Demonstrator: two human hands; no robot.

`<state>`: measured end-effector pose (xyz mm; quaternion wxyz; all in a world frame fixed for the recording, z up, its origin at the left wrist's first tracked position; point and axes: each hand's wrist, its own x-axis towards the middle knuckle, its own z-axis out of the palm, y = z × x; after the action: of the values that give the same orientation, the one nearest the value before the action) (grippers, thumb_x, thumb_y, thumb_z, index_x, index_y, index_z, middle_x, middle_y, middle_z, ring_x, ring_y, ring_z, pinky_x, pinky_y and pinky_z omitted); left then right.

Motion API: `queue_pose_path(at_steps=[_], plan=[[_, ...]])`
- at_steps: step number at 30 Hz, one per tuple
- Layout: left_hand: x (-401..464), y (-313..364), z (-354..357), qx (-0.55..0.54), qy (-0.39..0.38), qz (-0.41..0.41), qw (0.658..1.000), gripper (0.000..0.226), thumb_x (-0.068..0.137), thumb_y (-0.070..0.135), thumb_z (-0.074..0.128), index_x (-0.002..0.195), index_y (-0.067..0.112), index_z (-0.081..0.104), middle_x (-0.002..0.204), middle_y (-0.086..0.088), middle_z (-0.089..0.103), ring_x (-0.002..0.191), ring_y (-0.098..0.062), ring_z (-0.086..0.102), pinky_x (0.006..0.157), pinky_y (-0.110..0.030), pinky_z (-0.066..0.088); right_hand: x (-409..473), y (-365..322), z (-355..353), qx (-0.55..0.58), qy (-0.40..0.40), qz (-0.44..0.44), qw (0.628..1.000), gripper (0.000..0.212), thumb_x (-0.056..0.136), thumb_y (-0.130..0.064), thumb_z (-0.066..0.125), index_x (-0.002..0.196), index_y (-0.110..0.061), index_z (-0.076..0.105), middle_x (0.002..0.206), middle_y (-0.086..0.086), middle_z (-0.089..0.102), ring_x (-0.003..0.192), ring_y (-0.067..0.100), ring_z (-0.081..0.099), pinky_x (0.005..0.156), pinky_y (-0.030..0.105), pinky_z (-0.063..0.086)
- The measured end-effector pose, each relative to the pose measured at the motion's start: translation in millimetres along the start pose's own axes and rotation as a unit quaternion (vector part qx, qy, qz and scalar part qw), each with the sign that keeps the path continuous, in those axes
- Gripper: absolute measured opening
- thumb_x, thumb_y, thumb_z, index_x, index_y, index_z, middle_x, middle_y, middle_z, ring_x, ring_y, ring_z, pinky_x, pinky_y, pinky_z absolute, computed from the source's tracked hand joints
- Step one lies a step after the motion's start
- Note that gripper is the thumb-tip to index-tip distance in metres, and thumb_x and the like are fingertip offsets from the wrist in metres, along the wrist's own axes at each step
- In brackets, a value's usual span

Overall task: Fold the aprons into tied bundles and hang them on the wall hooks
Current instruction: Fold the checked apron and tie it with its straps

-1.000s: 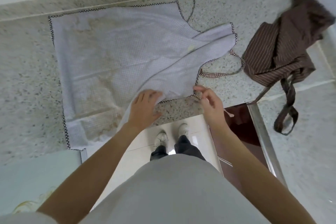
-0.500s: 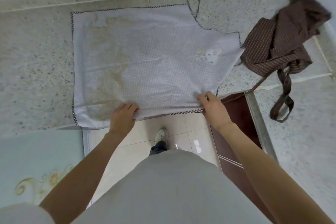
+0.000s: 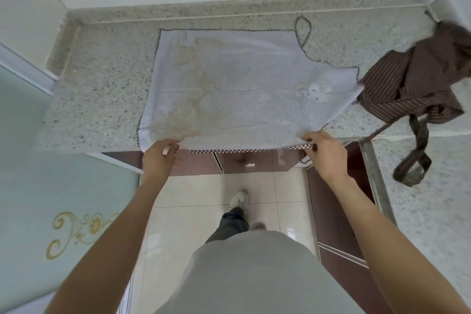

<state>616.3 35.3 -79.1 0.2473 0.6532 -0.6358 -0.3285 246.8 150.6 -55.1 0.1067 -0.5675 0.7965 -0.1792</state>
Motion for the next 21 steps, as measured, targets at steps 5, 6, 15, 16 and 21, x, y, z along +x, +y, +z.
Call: queue_pose_path(at_steps=[5,6,15,16,21], plan=[[5.2,17.6,7.6,-0.119,0.01,-0.09,0.989,0.016,0.096,0.019,0.045,0.099,0.011,0.059,0.087,-0.001,0.059,0.083,-0.018,0.052,0.069,-0.025,0.038,2.4,2.2,-2.6,0.046,0.019,0.027,0.998,0.016,0.077,-0.008,0.068,0.092,-0.014,0.069,0.096,0.003,0.063,0.084,0.025,0.06,0.063,0.031,0.042],[6.0,18.1,7.9,-0.113,0.005,-0.088,0.99,0.012,0.094,0.019,0.049,0.098,0.012,0.059,0.089,0.001,0.06,0.085,-0.016,0.052,0.071,-0.024,0.037,2.9,2.9,-2.4,0.063,0.017,0.041,0.997,0.017,0.078,-0.008,0.068,0.094,-0.012,0.069,0.101,0.003,0.062,0.088,0.023,0.06,0.067,0.03,0.042],[11.1,5.9,-6.1,0.213,-0.005,0.055,0.976,0.026,0.078,0.005,0.065,0.099,0.009,0.05,0.096,-0.006,0.057,0.081,-0.031,0.057,0.064,-0.037,0.043,5.0,4.0,-16.4,0.298,0.012,0.131,0.945,0.02,0.083,0.001,0.058,0.093,-0.015,0.066,0.083,-0.004,0.064,0.075,0.018,0.061,0.079,0.023,0.051],[6.9,5.8,-11.0,0.243,0.0,0.049,0.969,0.023,0.08,0.005,0.061,0.098,0.01,0.049,0.093,-0.005,0.058,0.078,-0.032,0.058,0.06,-0.037,0.043,3.6,5.0,-18.9,0.255,0.014,0.114,0.96,0.018,0.083,-0.001,0.059,0.092,-0.015,0.065,0.078,-0.001,0.064,0.07,0.019,0.058,0.068,0.014,0.045],[-9.8,-17.8,-35.6,0.263,0.032,0.17,0.949,0.037,0.059,-0.014,0.063,0.088,0.008,0.061,0.082,-0.006,0.061,0.084,-0.028,0.05,0.062,-0.039,0.046,-2.3,20.4,-20.1,0.153,-0.02,0.049,0.987,0.018,0.079,0.001,0.063,0.092,-0.012,0.064,0.077,0.009,0.065,0.065,0.025,0.056,0.059,0.026,0.037]])
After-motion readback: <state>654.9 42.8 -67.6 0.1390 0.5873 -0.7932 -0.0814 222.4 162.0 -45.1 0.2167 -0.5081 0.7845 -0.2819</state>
